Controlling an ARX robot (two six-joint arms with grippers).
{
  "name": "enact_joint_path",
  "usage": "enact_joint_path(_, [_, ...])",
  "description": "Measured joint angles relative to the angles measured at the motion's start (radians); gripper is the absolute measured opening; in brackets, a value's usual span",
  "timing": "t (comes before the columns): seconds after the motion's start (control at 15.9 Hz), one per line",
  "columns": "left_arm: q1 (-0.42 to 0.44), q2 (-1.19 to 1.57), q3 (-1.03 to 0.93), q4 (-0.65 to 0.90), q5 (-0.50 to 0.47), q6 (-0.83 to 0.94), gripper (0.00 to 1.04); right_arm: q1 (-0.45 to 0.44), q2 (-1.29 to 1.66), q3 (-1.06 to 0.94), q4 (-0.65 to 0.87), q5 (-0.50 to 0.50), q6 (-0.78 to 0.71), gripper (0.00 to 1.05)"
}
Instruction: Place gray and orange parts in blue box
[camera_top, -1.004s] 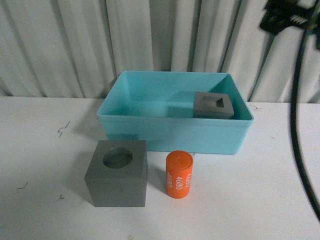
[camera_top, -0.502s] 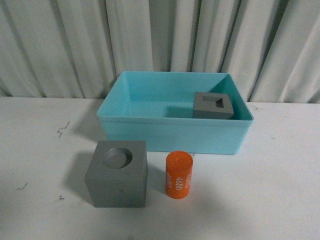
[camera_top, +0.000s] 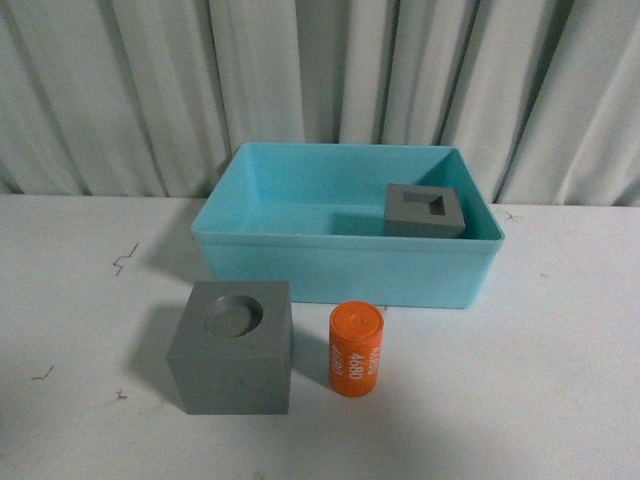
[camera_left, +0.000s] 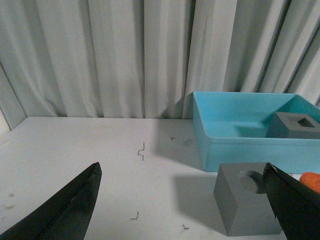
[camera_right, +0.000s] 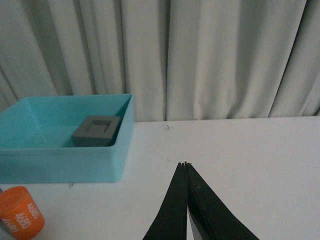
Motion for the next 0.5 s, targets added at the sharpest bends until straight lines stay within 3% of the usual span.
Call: enact_joint_path(0.5, [0.0, 0.0, 0.0, 0.0, 0.0, 0.0, 0.98, 0.005, -0.286, -0.001, -0.259, -0.003, 0.0, 0.02])
